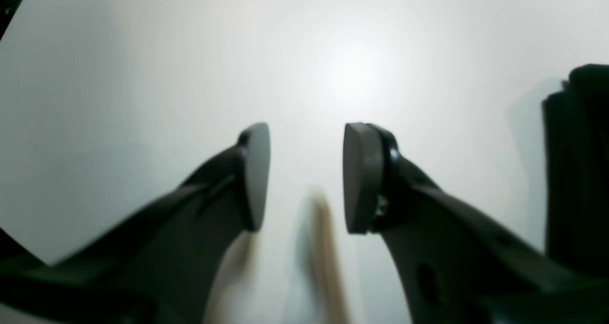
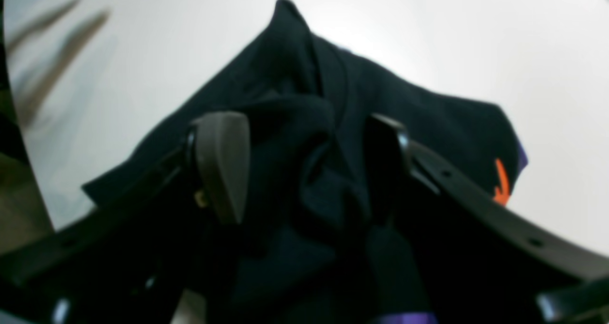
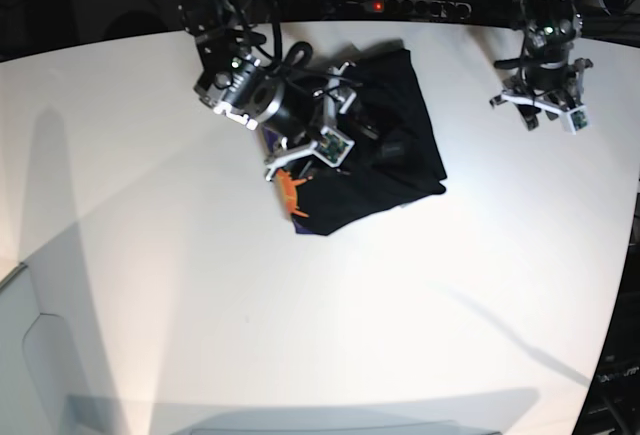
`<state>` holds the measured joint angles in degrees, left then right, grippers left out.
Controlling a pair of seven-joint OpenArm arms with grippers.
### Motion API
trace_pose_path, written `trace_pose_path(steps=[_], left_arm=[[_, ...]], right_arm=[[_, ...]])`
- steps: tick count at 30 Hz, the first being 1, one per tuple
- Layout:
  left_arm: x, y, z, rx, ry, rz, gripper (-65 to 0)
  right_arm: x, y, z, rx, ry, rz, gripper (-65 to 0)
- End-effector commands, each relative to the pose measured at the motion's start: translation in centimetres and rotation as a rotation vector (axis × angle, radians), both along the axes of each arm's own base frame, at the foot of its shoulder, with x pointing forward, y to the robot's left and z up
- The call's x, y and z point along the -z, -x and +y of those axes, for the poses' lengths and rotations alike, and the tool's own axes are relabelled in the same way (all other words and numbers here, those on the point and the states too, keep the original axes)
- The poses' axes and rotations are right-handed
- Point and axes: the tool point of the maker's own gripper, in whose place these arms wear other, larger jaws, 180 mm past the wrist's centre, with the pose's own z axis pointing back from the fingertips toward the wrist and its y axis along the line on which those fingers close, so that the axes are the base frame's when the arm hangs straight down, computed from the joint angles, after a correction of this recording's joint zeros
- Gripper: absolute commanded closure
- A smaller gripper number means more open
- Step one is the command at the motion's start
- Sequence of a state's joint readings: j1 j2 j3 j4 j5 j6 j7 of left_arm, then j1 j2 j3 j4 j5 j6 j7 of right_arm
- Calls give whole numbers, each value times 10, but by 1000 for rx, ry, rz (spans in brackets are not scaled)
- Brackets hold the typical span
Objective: Fold the T-shirt properly
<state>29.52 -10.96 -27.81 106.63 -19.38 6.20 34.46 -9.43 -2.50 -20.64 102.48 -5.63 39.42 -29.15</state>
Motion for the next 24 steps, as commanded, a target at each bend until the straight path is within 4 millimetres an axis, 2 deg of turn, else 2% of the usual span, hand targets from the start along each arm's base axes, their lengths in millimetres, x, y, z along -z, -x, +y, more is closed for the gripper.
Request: trace_pose_path(steps=[1, 6, 8, 10, 14, 15, 17, 24], left_arm=[[-14, -4, 9, -3, -37, -37, -248], [-17, 0, 20, -36, -49, -43, -248], [-19, 1, 25, -48, -56, -46, -248], [-21, 3, 30, -62, -64, -48, -248], [-24, 3, 35, -68, -75, -52, -248], [-24, 3, 35, -68, -75, -52, -248], [-25, 4, 37, -73, -78, -54, -248], [-28, 0, 38, -76, -79, -67, -248]], right_arm=[[-12, -4, 9, -12, -50, -24, -385], [-1, -5, 13, -15, -48, 9, -381], [-1, -3, 15, -23, -49, 10, -347], [-1, 4, 24, -57, -49, 11, -260], [-5, 18, 37, -106, -57, 8, -19], [-8, 20, 40, -114, -60, 0, 0], [-11, 30, 44, -128, -72, 3, 0], [-32, 47, 42, -113, -115, -17, 0]])
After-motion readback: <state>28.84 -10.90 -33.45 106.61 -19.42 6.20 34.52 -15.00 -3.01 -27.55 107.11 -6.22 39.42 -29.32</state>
